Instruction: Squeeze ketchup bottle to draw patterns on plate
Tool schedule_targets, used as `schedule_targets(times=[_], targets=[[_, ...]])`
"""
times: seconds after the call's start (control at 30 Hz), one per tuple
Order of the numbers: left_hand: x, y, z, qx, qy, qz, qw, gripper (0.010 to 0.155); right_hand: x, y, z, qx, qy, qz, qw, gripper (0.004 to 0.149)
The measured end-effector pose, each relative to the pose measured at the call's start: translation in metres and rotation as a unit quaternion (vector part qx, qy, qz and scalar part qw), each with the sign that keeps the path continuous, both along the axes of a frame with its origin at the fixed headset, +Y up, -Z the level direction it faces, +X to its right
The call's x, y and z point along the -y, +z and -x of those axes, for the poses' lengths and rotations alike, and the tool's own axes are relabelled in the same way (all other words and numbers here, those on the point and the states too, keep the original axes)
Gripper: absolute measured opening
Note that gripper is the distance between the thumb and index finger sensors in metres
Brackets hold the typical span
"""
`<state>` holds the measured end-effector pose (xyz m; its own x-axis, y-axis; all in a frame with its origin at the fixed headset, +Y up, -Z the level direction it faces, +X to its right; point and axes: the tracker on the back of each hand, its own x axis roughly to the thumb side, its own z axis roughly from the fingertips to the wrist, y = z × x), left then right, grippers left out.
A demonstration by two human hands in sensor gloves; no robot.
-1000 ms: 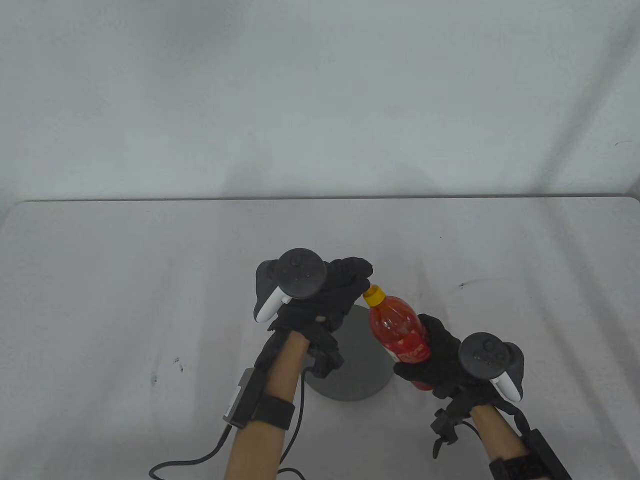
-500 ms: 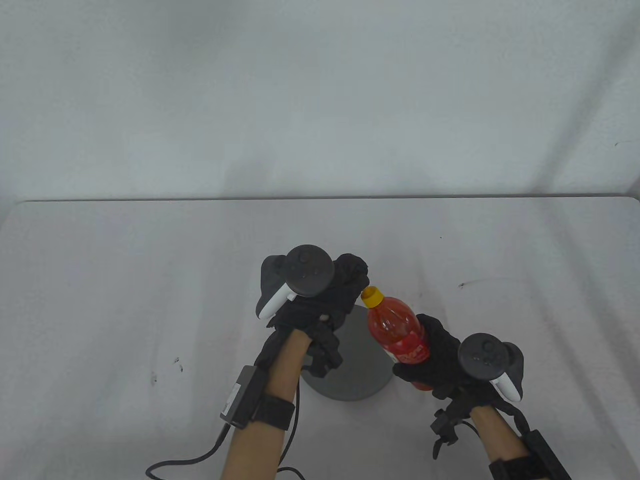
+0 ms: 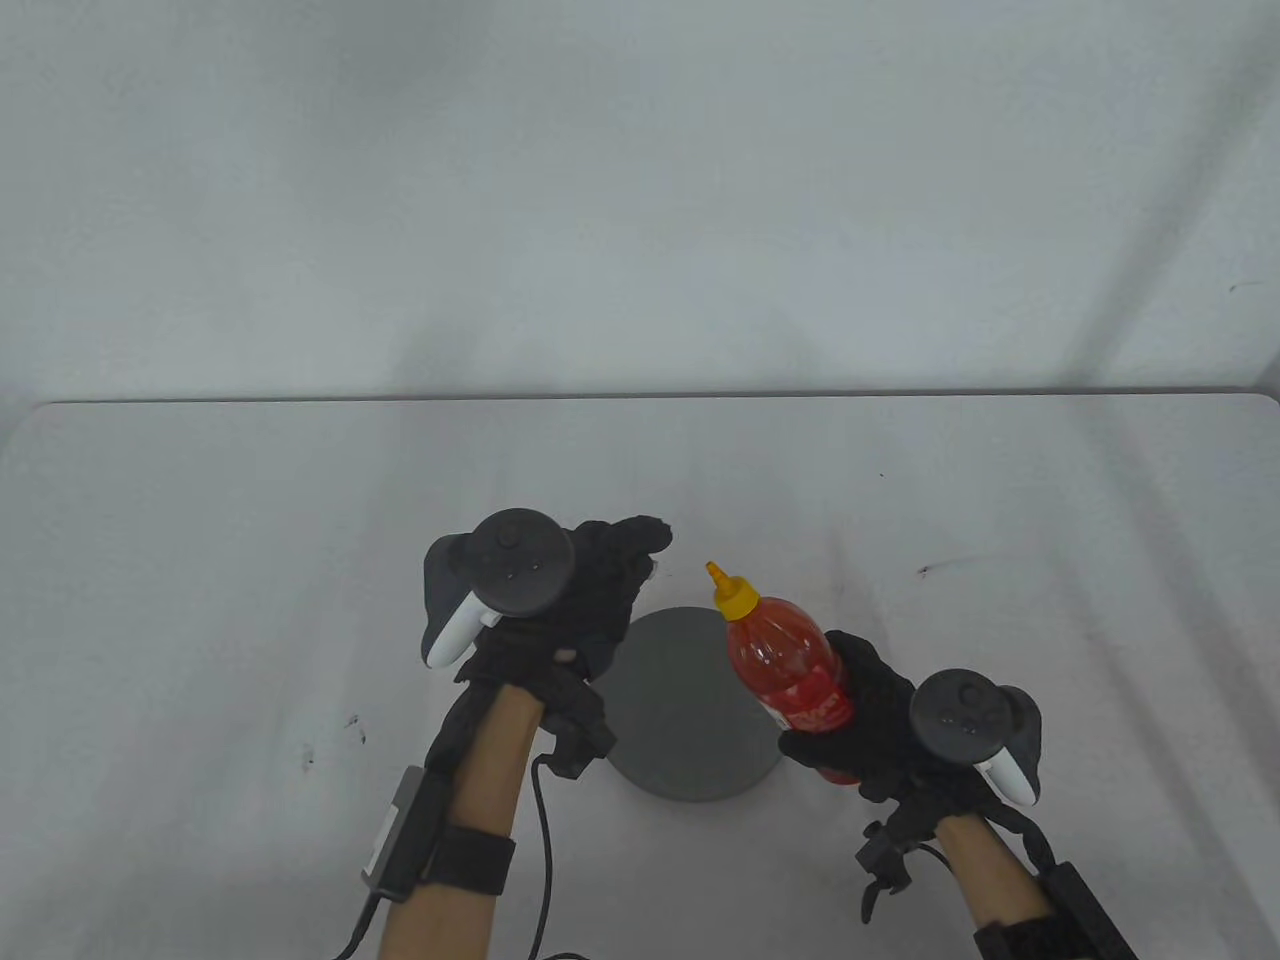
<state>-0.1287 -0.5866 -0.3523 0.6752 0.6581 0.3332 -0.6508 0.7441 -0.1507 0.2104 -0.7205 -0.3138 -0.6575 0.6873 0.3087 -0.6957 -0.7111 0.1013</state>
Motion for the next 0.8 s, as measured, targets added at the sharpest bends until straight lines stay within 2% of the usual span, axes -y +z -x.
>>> schedule_targets(times=[0.17, 0.23, 0.3, 0.37, 0.53, 0.63, 0.73, 0.8], targets=[[0.035, 0.016, 0.03, -0.034, -0.026, 0.022, 0.999, 0.048, -0.001, 0.0, -0.001, 0.002, 0.005, -0.001, 1.0, 0.097], [0.05, 0.023, 0.039, -0.03, -0.046, 0.029, 0.998, 0.048, -0.001, -0.001, -0.002, 0.002, 0.009, -0.001, 1.0, 0.097], [0.068, 0.027, 0.05, -0.013, -0.026, 0.049, 0.998, 0.049, -0.002, -0.001, -0.002, 0.005, 0.02, -0.007, 1.0, 0.097], [0.081, 0.028, 0.058, -0.007, -0.01, 0.062, 0.998, 0.049, -0.003, -0.001, -0.003, 0.007, 0.031, -0.01, 0.999, 0.097], [0.109, 0.029, 0.07, -0.004, -0.031, 0.069, 0.997, 0.051, -0.006, -0.002, -0.002, 0.012, 0.078, -0.029, 0.996, 0.097], [0.114, 0.027, 0.074, -0.013, -0.051, 0.06, 0.997, 0.05, -0.01, -0.002, -0.001, 0.015, 0.117, -0.047, 0.992, 0.097], [0.11, 0.027, 0.081, -0.053, -0.087, 0.01, 0.995, 0.049, -0.012, -0.002, 0.004, 0.017, 0.179, -0.071, 0.981, 0.097], [0.114, 0.027, 0.084, -0.049, -0.074, 0.021, 0.996, 0.049, -0.013, -0.002, 0.008, 0.013, 0.223, -0.084, 0.971, 0.097]])
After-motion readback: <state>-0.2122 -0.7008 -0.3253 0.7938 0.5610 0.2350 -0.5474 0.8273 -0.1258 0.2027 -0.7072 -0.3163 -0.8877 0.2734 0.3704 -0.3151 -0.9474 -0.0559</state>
